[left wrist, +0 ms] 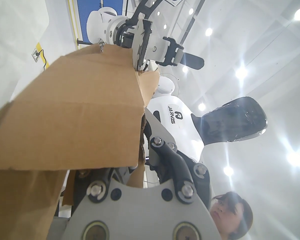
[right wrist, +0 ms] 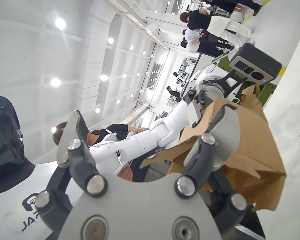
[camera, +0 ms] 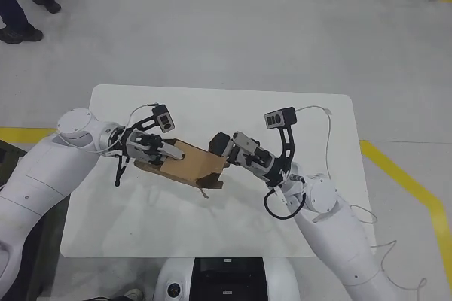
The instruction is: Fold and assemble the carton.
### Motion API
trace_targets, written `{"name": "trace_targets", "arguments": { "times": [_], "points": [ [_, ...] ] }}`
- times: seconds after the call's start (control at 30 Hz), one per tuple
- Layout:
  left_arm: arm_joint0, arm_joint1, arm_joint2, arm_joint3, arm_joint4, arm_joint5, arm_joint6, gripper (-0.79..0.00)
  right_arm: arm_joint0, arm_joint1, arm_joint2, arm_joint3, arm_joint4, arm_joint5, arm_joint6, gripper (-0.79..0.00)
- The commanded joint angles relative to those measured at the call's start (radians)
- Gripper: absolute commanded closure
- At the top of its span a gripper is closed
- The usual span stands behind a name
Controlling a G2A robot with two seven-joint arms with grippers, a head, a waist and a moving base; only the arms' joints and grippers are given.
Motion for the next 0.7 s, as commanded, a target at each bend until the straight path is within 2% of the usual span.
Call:
{"name": "trace_targets", "arguments": {
  "times": [0.0,0.3,0.67],
  "points": [
    [-0.002,0.002,0.004,0.004,-0.004,-0.005,0.0,0.0,0.001,-0.001,0.003,0.002,0.004,-0.008,-0.009,-0.785],
    [-0.013,0.005,0.006,0.065,-0.051,-0.036,0.0,0.0,-0.031,0.005,0.031,-0.04,0.011,-0.02,0.001,-0.785],
    [-0.017,0.003,0.007,0.083,-0.079,-0.053,0.0,0.0,-0.075,0.01,0.016,-0.071,-0.003,-0.007,0.024,-0.785]
  ]
}}
